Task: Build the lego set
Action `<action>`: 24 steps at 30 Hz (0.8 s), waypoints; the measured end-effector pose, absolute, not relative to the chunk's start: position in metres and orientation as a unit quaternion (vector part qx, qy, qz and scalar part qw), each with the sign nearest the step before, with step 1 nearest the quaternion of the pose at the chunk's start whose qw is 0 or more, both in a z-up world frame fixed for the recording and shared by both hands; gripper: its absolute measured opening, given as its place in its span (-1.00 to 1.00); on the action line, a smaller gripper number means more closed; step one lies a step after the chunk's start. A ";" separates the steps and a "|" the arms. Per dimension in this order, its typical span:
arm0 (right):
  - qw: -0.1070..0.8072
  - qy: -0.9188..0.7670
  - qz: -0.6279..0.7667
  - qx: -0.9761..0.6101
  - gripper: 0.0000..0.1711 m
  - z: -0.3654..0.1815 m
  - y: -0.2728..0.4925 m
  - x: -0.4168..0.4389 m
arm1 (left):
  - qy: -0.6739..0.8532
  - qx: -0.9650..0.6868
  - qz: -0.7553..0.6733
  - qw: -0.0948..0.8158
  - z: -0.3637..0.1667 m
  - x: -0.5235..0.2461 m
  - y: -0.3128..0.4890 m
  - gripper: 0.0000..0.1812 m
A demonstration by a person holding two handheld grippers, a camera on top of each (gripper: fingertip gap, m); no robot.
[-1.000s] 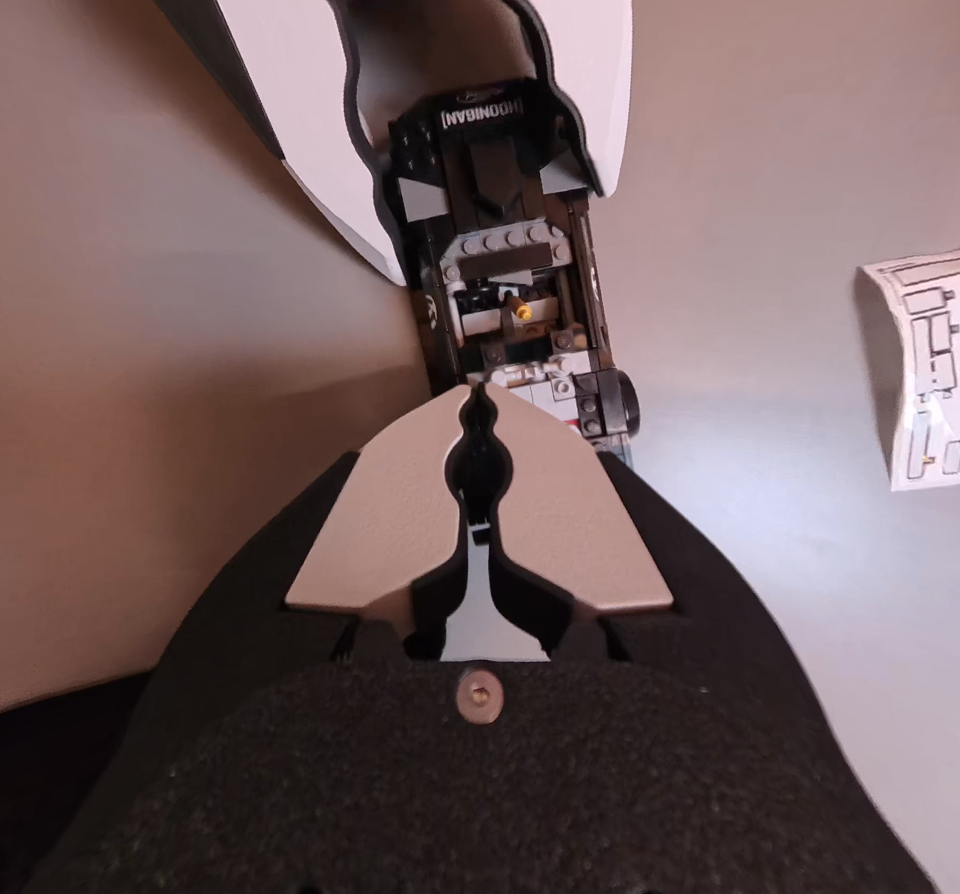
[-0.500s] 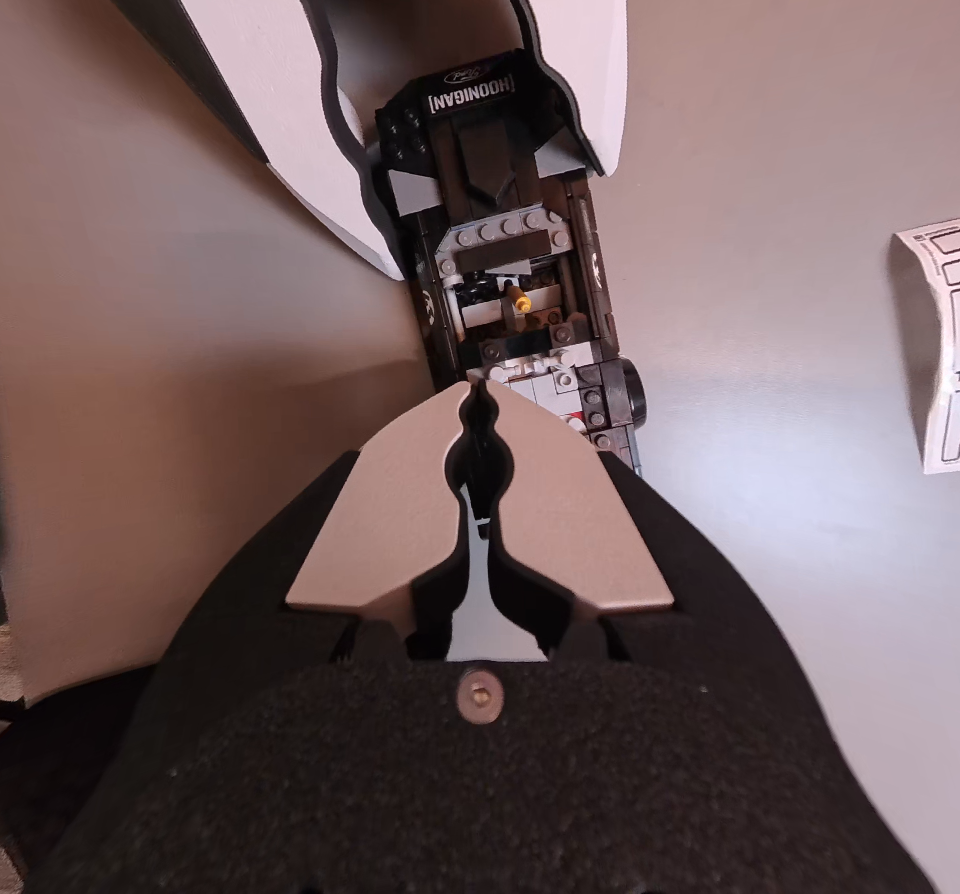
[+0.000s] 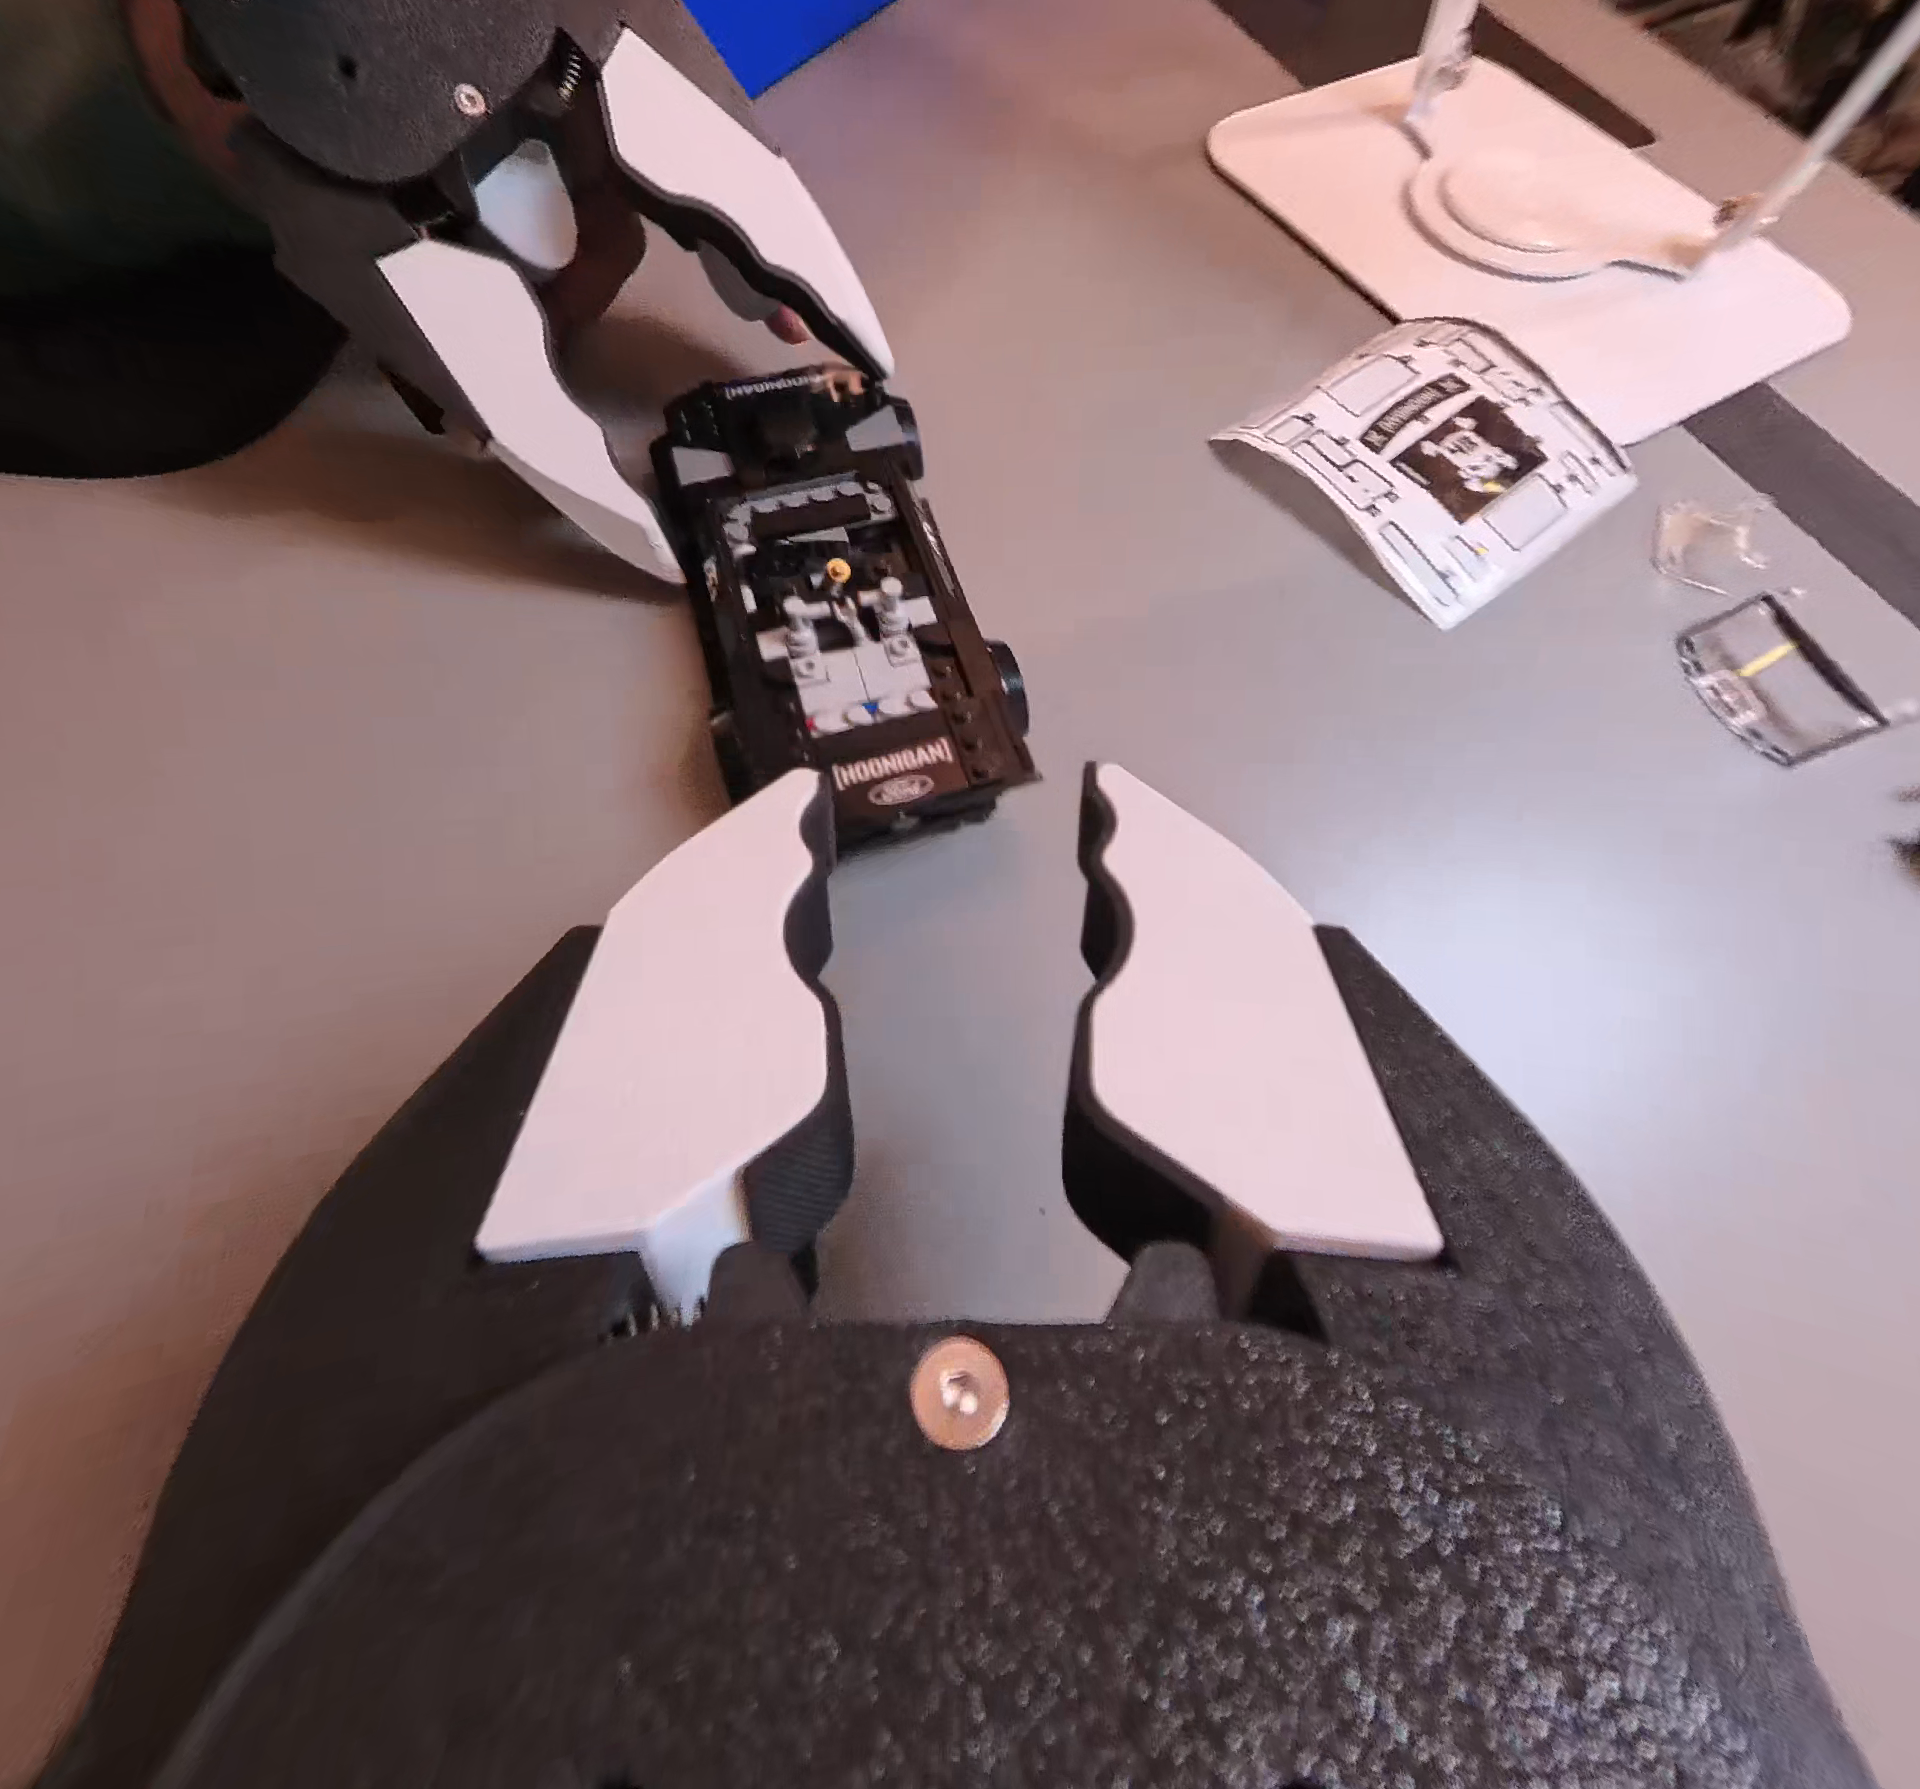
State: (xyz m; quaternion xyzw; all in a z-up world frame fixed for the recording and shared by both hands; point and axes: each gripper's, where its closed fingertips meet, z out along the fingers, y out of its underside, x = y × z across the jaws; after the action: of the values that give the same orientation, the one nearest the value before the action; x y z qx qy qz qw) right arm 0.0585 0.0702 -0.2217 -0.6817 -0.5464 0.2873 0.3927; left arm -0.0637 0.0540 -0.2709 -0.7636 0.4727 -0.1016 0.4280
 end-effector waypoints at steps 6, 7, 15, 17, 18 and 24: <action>0.434 -0.528 0.297 -0.667 -0.46 -0.234 0.066 0.067 | 0.459 -0.762 -0.098 0.447 -0.270 -0.078 0.066 -0.10; 0.435 -0.531 0.292 -0.667 -0.46 -0.237 0.066 0.067 | 0.456 -0.762 -0.090 0.451 -0.270 -0.084 0.069 -0.10; 0.450 -0.564 0.252 -0.645 -0.50 -0.243 0.061 0.063 | 0.421 -0.782 -0.026 0.460 -0.267 -0.132 0.082 -0.18; 0.454 -0.566 0.240 -0.645 -0.51 -0.244 0.062 0.063 | 0.412 -0.786 -0.012 0.461 -0.267 -0.141 0.083 -0.22; 0.459 -0.565 0.237 -0.644 -0.52 -0.244 0.062 0.063 | 0.408 -0.788 -0.010 0.461 -0.267 -0.144 0.084 -0.23; 0.483 -0.541 0.242 -0.644 -0.58 -0.235 0.068 0.066 | 0.397 -0.795 0.005 0.459 -0.268 -0.149 0.086 -0.36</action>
State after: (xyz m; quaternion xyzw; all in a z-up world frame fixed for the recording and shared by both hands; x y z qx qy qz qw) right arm 0.0664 0.0676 -0.2352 -0.6444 -0.5415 0.2416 0.4829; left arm -0.1488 0.0855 -0.2680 -0.7945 0.3974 0.0053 0.4592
